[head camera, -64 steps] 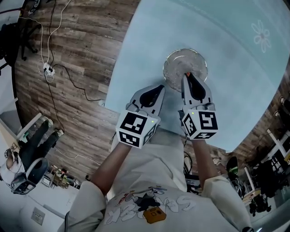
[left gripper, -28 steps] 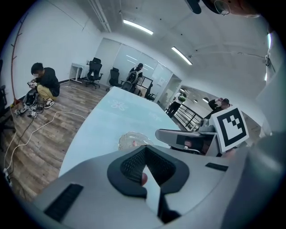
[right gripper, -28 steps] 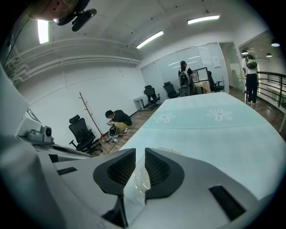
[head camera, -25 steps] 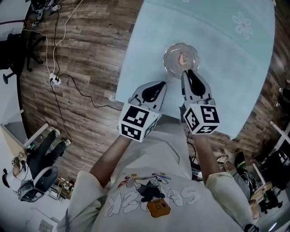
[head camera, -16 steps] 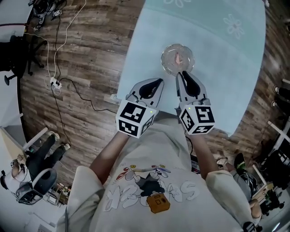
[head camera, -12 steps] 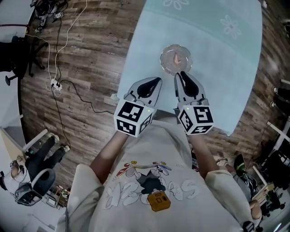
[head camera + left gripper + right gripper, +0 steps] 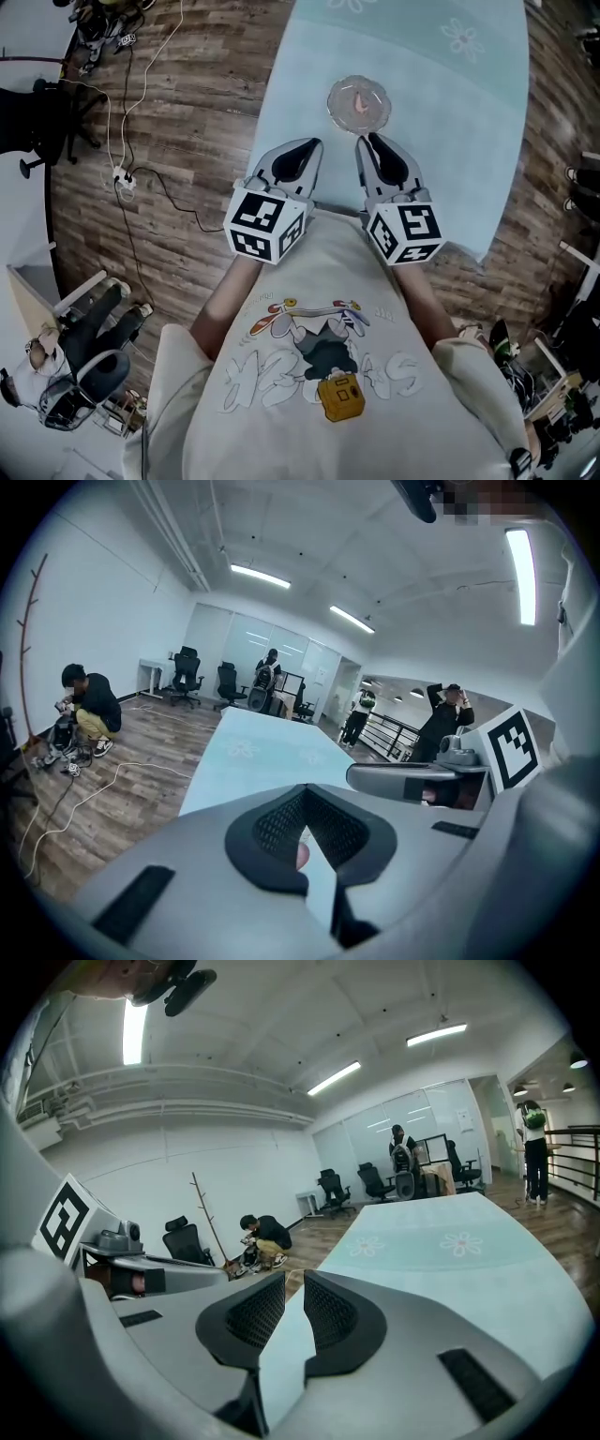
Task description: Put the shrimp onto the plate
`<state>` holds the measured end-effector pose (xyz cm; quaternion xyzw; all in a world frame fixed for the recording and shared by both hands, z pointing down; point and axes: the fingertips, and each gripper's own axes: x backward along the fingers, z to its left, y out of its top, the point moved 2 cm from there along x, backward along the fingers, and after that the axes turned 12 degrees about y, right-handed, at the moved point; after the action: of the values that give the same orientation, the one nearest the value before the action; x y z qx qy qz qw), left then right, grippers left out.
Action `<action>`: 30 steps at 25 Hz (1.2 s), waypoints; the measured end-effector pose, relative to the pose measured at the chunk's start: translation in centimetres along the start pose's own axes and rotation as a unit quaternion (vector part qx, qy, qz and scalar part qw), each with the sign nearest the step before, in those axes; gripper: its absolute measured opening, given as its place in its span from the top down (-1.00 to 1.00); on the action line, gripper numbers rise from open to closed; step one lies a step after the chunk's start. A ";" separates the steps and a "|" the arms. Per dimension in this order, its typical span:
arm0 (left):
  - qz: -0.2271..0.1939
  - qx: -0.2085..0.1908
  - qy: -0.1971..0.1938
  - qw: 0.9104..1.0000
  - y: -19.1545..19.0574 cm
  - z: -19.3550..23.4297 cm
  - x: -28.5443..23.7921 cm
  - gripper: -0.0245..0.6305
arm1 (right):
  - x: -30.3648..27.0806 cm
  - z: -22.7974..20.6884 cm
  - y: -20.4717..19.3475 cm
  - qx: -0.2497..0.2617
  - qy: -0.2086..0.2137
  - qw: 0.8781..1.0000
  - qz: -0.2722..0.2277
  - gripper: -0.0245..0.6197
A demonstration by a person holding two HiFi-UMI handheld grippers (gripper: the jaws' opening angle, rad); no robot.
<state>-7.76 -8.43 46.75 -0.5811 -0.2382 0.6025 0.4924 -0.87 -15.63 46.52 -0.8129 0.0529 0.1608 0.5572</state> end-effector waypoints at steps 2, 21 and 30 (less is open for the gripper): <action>-0.006 -0.005 0.002 1.000 0.0 -0.4 0.1 0.90 | 0.5 0.3 -0.1 0.003 0.004 1.000 -0.002 0.68; -0.025 -0.002 0.007 1.000 -0.6 -1.4 2.1 0.90 | 2.5 0.4 -0.5 -0.037 0.023 0.999 -0.013 0.74; -0.014 0.004 0.014 1.000 -1.3 -1.8 0.9 0.90 | 0.9 -0.1 -0.4 0.028 0.103 0.994 0.040 0.74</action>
<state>-5.57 -7.68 47.05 -0.5840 -0.2370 0.5880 0.5070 0.07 -15.49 46.60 -0.8067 0.1463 0.0969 0.5642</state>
